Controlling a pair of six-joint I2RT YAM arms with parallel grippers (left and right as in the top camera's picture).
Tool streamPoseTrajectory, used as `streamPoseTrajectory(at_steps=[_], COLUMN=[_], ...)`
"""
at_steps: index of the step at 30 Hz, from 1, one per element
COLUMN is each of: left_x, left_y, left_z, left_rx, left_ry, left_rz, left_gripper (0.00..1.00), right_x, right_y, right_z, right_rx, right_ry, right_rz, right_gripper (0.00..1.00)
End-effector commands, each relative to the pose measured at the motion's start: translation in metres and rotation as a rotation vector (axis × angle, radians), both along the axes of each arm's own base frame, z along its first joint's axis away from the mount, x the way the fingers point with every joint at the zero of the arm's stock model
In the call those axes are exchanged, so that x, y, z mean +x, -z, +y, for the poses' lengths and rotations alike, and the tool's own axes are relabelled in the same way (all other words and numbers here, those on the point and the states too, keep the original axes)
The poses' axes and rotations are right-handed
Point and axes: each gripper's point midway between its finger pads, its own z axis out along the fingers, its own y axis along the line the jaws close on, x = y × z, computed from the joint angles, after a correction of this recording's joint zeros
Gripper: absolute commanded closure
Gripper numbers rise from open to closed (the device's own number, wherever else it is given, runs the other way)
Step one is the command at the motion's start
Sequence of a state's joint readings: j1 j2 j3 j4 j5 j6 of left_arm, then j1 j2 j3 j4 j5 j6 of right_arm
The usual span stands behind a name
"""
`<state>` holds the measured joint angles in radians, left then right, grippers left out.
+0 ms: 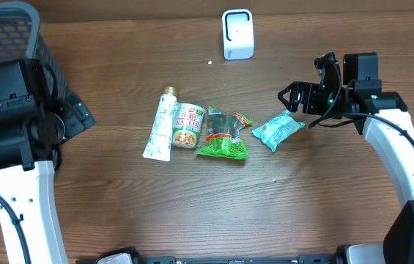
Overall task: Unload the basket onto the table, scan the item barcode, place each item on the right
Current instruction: 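Move the right gripper to the mint-green packet and grasp it, then lift the mint-green packet and carry it toward the white scanner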
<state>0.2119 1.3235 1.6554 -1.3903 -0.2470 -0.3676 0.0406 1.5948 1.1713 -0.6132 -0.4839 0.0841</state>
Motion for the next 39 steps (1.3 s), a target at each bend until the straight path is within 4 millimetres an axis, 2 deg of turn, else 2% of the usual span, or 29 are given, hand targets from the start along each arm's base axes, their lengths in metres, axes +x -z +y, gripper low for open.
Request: streamPoseTrajectory(at_steps=[1, 6, 14, 19, 25, 29, 33, 35, 39], left_x=[-0.001, -0.001, -0.001, -0.001, -0.001, -0.001, -0.001, -0.001, -0.001], left_y=[-0.001, -0.001, -0.001, -0.001, -0.001, -0.001, -0.001, -0.001, -0.001], left_z=[0.000, 0.000, 0.000, 0.000, 0.000, 0.000, 0.000, 0.000, 0.000], left_rx=[-0.008, -0.008, -0.007, -0.007, -0.007, -0.007, -0.007, -0.008, -0.008], left_ry=[-0.013, -0.013, -0.013, -0.013, -0.013, -0.013, -0.013, -0.013, -0.013], left_rz=[-0.014, -0.014, -0.014, -0.014, -0.014, -0.014, -0.014, -0.014, -0.014], left_gripper=[0.00, 0.00, 0.00, 0.00, 0.01, 0.00, 0.00, 0.00, 0.00], right_x=[0.014, 0.016, 0.007, -0.008, -0.016, -0.016, -0.015, -0.015, -0.017], right_y=[0.018, 0.042, 0.082, 0.096, 0.112, 0.126, 0.132, 0.132, 0.132], right_z=[-0.015, -0.010, -0.006, 0.003, 0.007, 0.005, 0.004, 0.004, 0.003], right_rx=[-0.204, -0.203, -0.188, -0.135, -0.098, -0.096, -0.089, -0.079, -0.051], right_ry=[-0.150, -0.224, -0.283, -0.344, -0.354, -0.345, -0.328, -0.303, -0.238], right_rz=[-0.117, -0.102, -0.001, 0.058, 0.117, 0.149, 0.166, 0.183, 0.235], right_gripper=[0.08, 0.11, 0.16, 0.21, 0.33, 0.34, 0.36, 0.39, 0.55])
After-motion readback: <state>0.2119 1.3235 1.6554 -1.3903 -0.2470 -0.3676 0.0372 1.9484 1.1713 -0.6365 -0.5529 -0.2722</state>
